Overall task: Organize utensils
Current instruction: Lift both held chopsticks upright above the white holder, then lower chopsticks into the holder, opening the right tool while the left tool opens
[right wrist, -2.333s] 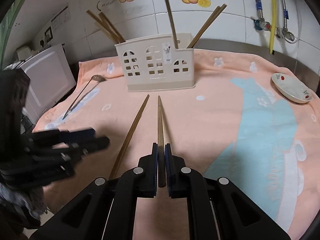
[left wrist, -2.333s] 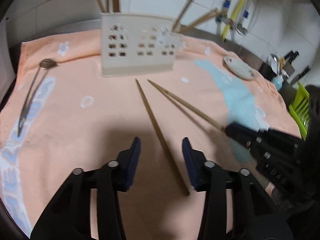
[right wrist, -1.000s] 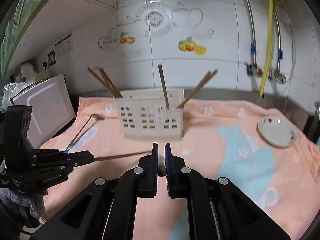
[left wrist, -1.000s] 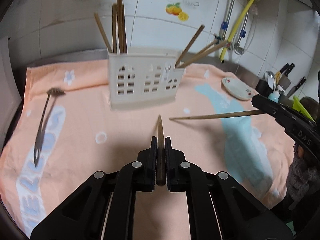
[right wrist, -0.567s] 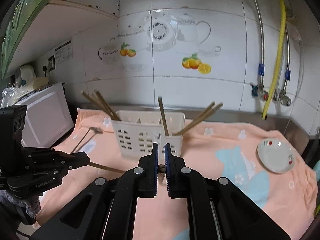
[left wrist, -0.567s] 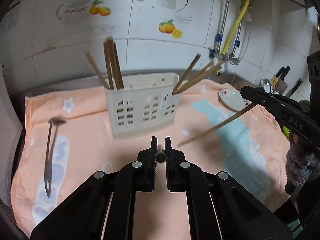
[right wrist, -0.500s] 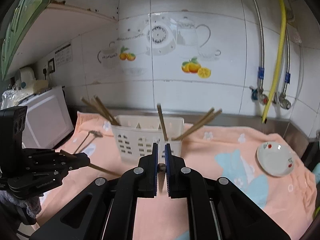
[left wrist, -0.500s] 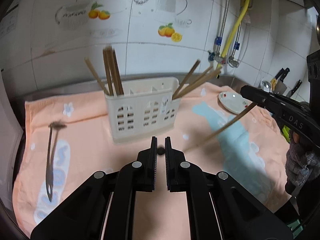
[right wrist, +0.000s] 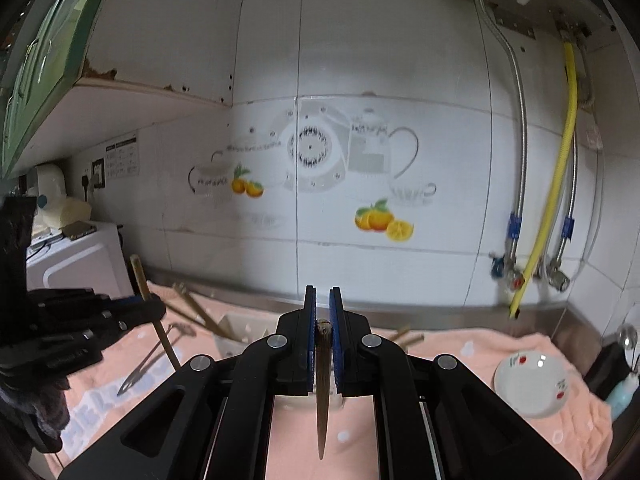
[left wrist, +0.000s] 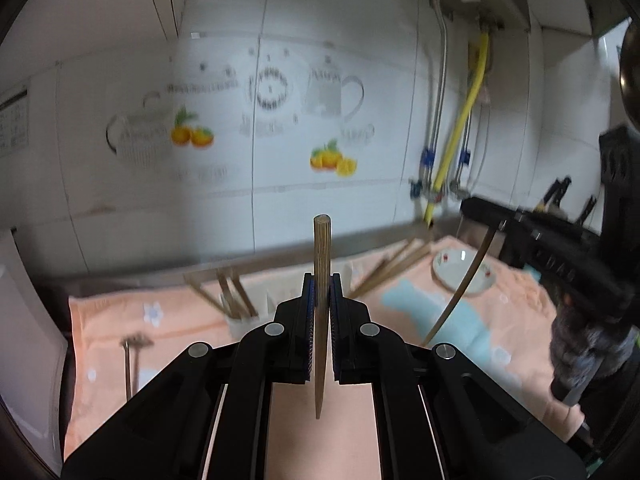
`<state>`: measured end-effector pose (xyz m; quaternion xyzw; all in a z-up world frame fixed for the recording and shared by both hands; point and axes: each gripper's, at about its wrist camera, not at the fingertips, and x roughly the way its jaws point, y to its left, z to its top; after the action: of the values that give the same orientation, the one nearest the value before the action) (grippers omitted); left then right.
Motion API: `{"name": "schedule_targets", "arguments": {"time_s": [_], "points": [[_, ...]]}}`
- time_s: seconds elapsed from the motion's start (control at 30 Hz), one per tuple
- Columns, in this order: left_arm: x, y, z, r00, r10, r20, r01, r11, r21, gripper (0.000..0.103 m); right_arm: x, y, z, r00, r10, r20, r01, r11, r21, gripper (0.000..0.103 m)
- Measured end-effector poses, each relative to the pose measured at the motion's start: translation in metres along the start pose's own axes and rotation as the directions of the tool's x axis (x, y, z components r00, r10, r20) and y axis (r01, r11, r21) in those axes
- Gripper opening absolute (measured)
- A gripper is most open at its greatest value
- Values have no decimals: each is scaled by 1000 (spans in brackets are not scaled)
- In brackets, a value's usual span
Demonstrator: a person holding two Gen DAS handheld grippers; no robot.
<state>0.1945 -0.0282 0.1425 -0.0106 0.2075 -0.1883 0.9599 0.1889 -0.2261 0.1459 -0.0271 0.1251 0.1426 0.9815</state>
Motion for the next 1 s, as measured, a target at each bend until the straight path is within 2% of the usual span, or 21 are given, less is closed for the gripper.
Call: {"name": "schedule_targets", "arguments": {"time_s": [0.27,0.43,0.57,0.67,1.0], "points": [[-10,17,31,990,-5,138,14,998,-63,6,17,-4,28,995,-18,93,19,1000,-3,7],[-14,31,37,970,14,242,11,994,-105,6,27,-3,39,984,-29,175,32,999,-13,7],[-12,41,38,955,42,293,-5,992,-126,6,35,-4,42,975,-36,220,41,999,-19,7],[-7,46,37,947,56,317,-12,990,-140,6,47,-7,42,977,-26,210,27,1000,-2,7],[13,48,32,946,101,307,-66,990,-122,6,82,-21,22,991,-3,135,-5,998,60,7]]}}
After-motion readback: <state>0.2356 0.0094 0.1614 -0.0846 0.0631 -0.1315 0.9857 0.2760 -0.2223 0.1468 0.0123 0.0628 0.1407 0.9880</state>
